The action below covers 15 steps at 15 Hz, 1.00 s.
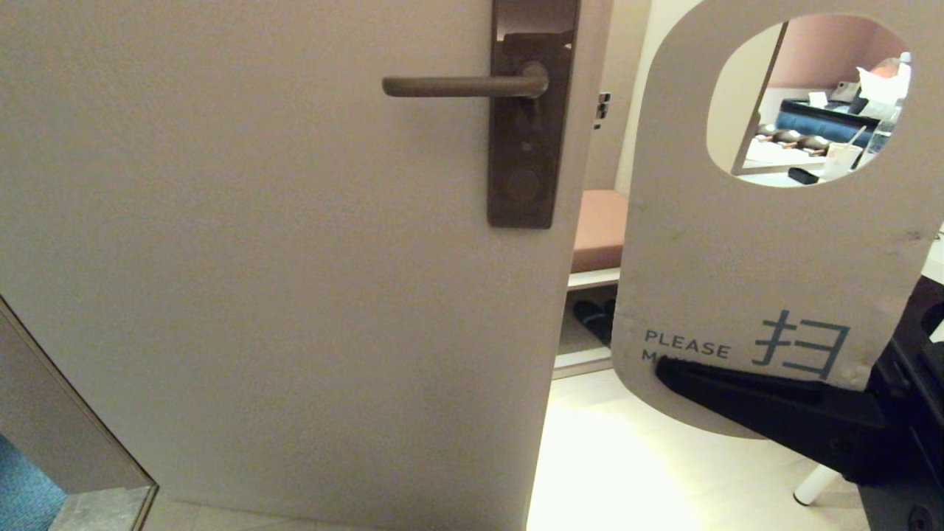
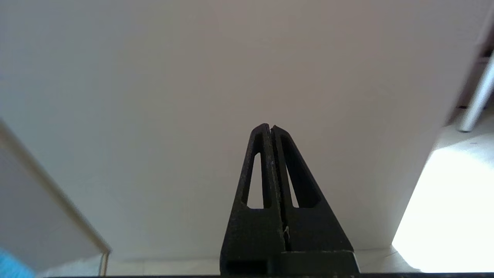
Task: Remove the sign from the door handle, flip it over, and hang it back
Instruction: Hand it to the other hand
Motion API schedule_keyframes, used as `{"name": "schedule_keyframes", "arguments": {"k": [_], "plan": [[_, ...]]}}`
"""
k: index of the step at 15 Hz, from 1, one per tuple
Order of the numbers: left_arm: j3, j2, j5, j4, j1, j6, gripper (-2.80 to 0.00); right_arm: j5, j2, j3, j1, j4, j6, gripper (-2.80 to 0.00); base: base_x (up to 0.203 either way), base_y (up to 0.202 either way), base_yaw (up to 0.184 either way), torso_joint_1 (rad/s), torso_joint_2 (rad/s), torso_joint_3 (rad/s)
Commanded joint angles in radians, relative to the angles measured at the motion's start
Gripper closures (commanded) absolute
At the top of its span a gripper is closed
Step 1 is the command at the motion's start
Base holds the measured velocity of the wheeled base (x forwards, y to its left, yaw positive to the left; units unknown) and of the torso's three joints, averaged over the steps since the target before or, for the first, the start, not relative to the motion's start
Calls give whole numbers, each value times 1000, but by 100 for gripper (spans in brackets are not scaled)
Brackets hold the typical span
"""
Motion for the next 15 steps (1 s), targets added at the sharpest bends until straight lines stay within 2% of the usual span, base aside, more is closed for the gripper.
{"name": "schedule_keyframes", "arguments": {"k": [1, 4, 7, 11, 15], "plan": [[-69, 81, -32, 5, -1, 0, 0, 11, 16, -18, -20, 24, 1, 0, 0, 0, 0, 0, 0, 0], [-156, 180, -145, 6, -13, 0, 0, 29, 7, -28, -22, 38, 1, 0, 0, 0, 0, 0, 0, 0], [-205, 272, -211, 2, -55, -2, 0, 69, -3, -48, -22, 73, 4, 0, 0, 0, 0, 0, 0, 0], [-288, 357, -263, -2, -170, -91, 0, 224, -18, -105, -22, 186, 10, 0, 0, 0, 0, 0, 0, 0], [-317, 389, -292, -4, -258, -104, 0, 380, 0, -171, -22, 274, 13, 0, 0, 0, 0, 0, 0, 0]]}}
